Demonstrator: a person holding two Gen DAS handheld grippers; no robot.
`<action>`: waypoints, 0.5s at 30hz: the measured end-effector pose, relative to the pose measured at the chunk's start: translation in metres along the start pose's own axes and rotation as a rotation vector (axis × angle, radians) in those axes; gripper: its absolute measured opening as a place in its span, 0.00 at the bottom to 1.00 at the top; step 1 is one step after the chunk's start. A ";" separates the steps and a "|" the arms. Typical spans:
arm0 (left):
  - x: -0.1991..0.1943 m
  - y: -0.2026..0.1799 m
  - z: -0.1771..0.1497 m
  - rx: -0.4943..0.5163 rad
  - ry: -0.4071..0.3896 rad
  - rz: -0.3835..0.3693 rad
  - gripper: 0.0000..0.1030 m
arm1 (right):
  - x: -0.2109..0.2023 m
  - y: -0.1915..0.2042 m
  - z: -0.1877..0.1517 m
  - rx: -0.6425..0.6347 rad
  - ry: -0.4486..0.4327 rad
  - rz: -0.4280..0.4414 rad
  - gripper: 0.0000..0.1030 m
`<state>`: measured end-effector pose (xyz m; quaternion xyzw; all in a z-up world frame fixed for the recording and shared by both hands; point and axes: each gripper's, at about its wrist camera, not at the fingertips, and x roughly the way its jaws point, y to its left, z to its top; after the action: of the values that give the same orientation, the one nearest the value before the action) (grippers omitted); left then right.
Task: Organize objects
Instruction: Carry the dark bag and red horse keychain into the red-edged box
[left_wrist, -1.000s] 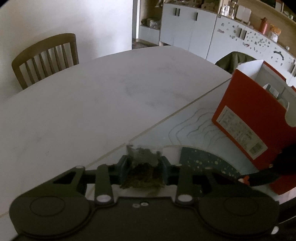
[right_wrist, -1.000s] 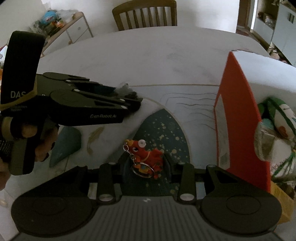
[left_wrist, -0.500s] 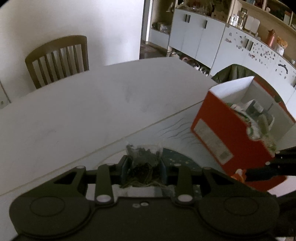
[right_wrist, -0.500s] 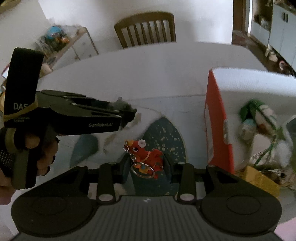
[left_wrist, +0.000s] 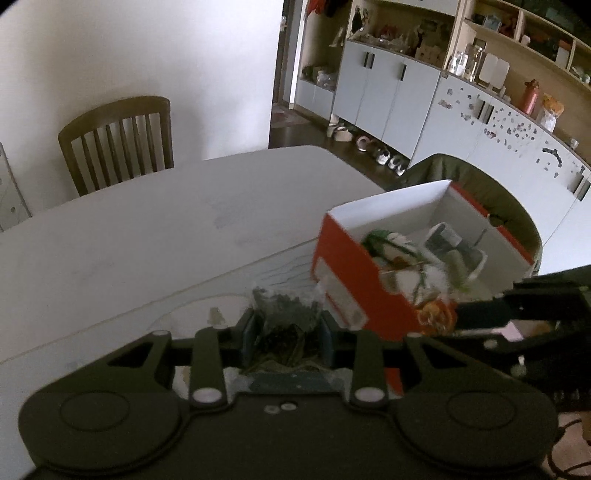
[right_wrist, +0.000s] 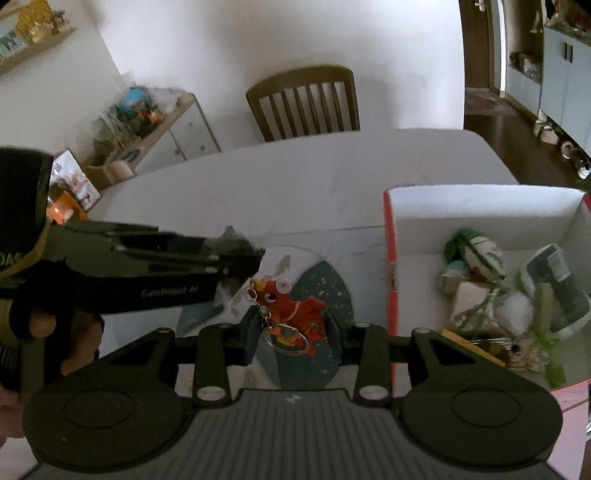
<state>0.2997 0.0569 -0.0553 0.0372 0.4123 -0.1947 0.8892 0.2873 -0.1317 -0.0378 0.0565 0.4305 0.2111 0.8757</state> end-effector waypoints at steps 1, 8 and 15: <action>-0.002 -0.005 0.000 -0.003 -0.002 0.001 0.33 | -0.005 -0.004 0.001 0.001 -0.005 0.003 0.36; -0.011 -0.041 0.001 -0.017 -0.015 0.005 0.33 | -0.037 -0.033 -0.002 0.010 -0.035 0.010 0.36; -0.013 -0.081 0.010 0.008 -0.029 0.010 0.33 | -0.062 -0.069 -0.005 0.029 -0.065 0.003 0.36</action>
<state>0.2688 -0.0155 -0.0319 0.0401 0.3985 -0.1923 0.8959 0.2722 -0.2207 -0.0151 0.0766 0.4045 0.2045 0.8881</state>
